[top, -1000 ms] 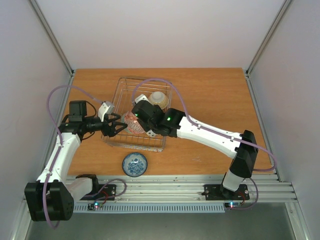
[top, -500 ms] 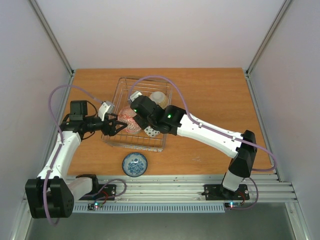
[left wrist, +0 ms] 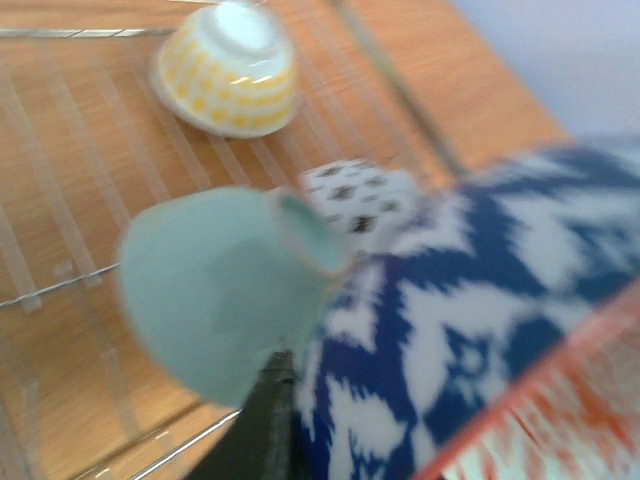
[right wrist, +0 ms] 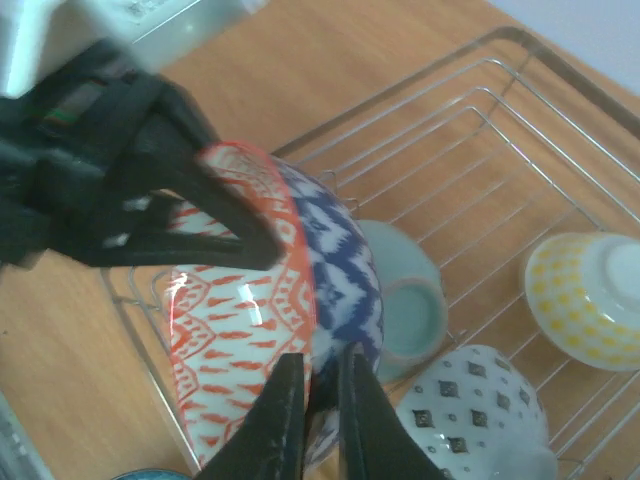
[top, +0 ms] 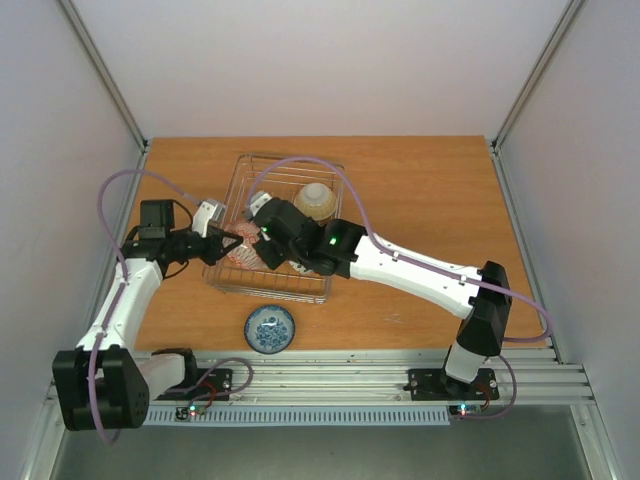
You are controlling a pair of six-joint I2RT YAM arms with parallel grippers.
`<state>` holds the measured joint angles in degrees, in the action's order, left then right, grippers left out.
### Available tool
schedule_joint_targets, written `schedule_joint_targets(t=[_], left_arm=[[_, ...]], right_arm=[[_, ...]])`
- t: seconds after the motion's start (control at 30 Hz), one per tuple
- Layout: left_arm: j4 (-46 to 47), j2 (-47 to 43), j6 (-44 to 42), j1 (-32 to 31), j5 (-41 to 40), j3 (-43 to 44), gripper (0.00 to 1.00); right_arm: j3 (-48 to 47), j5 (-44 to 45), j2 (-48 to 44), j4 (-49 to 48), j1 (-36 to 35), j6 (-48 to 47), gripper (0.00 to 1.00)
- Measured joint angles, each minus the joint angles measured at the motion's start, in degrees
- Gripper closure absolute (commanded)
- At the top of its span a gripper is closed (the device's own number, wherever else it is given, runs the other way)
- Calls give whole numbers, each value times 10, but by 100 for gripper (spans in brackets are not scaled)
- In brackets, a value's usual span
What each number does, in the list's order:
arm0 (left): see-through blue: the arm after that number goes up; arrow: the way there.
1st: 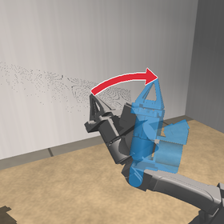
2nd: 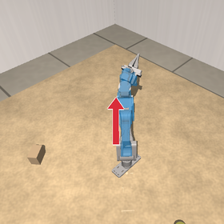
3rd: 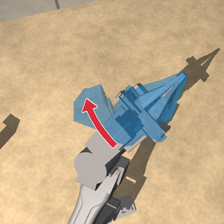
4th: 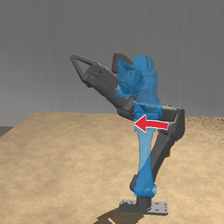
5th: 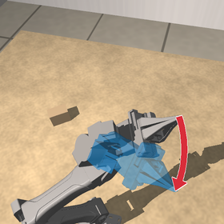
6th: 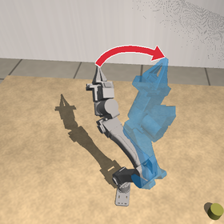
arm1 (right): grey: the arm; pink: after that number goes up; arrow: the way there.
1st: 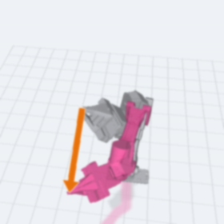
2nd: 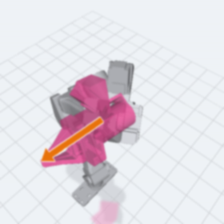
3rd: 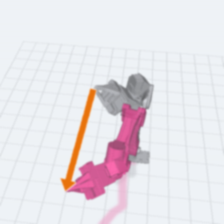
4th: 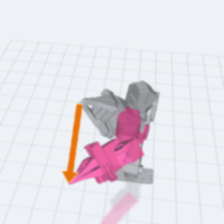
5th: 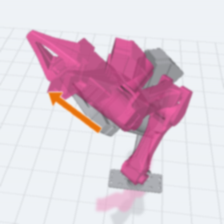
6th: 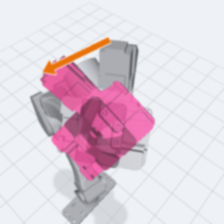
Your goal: Load the bowls into the dish rack
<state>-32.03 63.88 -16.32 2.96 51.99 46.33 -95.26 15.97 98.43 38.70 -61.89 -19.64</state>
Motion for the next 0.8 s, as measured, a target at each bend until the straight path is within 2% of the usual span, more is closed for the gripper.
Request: schedule_joint_targets(t=[0.07,0.1,0.17,0.23,0.37,0.5,0.67,0.8], left_arm=[[-4,11,9,4,-21,0,100],[-7,12,7,5,-20,0,99],[-7,13,3,3,-25,0,100],[-7,13,-8,3,-23,0,99],[-9,12,-30,-1,-6,0,99],[-9,6,-38,-2,8,0,99],[-11,2,-42,-7,46,0,100],[-32,4,-64,-2,70,5,100]], right_arm=[[1,-5,2,-27,-20,10,98],[1,-6,2,-26,-22,10,94],[3,-11,2,-24,-16,10,77],[9,-16,0,-28,-14,9,53],[46,-15,-19,-42,-7,11,29],[110,-56,-64,-86,14,30,17],[202,-197,-131,-169,64,72,11],[240,-301,-150,-211,96,97,8]])
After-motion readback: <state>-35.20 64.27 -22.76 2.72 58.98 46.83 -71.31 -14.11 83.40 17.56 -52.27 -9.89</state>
